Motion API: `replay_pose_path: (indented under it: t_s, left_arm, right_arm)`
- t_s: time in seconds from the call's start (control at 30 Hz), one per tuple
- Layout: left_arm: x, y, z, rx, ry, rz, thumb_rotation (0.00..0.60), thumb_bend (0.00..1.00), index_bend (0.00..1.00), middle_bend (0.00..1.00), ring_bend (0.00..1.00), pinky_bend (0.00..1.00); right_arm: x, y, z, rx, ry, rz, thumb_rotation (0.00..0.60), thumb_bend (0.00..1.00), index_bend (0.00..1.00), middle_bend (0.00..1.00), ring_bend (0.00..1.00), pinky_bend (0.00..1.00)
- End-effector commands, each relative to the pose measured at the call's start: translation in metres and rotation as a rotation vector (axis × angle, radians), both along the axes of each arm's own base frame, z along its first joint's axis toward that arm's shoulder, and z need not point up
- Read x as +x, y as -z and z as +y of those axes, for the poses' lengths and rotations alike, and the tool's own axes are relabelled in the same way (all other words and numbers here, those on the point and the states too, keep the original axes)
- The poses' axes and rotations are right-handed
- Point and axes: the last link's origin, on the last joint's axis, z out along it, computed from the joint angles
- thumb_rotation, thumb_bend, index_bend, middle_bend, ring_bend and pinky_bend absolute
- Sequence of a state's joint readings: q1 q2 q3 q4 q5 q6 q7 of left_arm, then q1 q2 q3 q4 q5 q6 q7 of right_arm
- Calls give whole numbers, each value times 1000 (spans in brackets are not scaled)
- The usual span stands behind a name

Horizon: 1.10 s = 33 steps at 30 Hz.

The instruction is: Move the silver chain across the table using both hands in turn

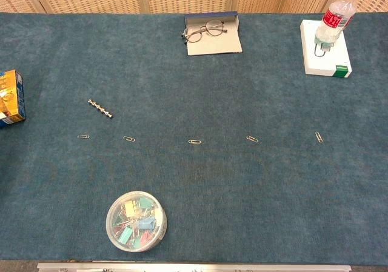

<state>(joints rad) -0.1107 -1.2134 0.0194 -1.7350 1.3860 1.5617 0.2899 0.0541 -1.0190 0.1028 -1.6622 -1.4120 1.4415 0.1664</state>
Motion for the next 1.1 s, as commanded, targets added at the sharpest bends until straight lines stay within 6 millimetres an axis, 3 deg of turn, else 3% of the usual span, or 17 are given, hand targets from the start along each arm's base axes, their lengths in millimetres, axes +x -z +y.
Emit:
replay_pose_path:
  t_s: [0.03,0.4,0.73,1.1]
  left_arm:
    - [-1,-2,-1,4,-4,8,600,347,403,0,0,0]
    - [0,-3,2,-80,11,-74,600,348,406,0,0,0]
    - [10,9,28,-256,149,-96,600,348,406,0,0,0]
    - [13,37,55,-419,238,-56,600,348,376,0,0,0]
  right_arm:
    - [0,2,-2,1,-5,-4,600,339,299,199,121,322]
    - [7,8,-19,13,-40,4,600,338,298,199,121,322]
    - [8,10,-27,7,-38,21,600,339,298,199,120,322]
    - [8,15,-27,20,-37,26,600,339,298,199,120,322]
